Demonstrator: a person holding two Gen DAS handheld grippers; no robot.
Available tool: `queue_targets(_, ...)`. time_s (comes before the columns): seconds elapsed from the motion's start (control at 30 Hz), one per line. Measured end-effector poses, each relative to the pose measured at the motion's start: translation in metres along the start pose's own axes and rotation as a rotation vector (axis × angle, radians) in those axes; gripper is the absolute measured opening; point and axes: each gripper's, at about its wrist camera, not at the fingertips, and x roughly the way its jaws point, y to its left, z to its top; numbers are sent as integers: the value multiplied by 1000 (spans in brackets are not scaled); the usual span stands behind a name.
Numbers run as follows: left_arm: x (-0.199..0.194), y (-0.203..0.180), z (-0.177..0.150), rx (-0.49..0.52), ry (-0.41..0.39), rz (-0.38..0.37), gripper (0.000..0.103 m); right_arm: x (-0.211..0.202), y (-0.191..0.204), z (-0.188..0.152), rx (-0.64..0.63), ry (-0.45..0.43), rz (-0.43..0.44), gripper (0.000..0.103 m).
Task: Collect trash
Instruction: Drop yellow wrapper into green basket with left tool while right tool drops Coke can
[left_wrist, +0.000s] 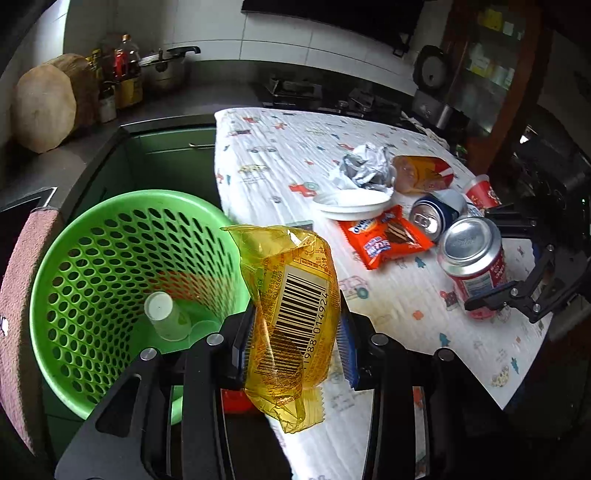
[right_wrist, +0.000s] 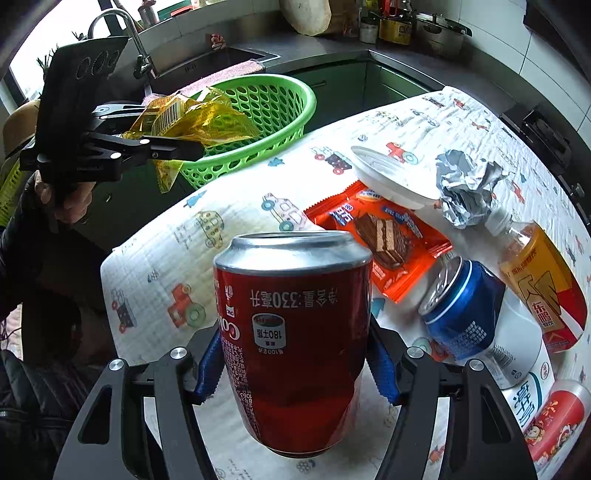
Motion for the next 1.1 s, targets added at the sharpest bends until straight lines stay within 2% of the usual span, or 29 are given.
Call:
queue_targets(0.1,1,36,4,-45,1,90,37,3,5,17,7,-17,10,64)
queue_targets(0.17,5,60,5,-86,12,106,37,6,9,29,12,-28,21,64)
queue_targets(0.23,12,80,4,-113,29,158,38,8,12,42,18,-43,28,64)
queue_targets(0.33,23,102,-1,-149,62,178,41,12,14,64,32,-73,41,64)
queue_targets(0.4,27,111,-6,-168,73,179,45,15,16,80,41,-91,57,64)
queue_targets(0.43,28,114,-8,-177,79,184,55,18,18,88,43,-100,64,64)
queue_targets(0.5,29,121,-13,-192,77,193,69,22,22,103,49,-112,80,64)
queue_targets(0.67,23,135,-27,-230,70,186,72,37,32,136,71,-142,100,64)
queue_targets(0.93,-8,150,-44,-295,-4,193,81,69,46,192,119,-198,105,64)
queue_targets(1.1,-26,148,-54,-296,-37,205,82,101,56,213,154,-196,109,64)
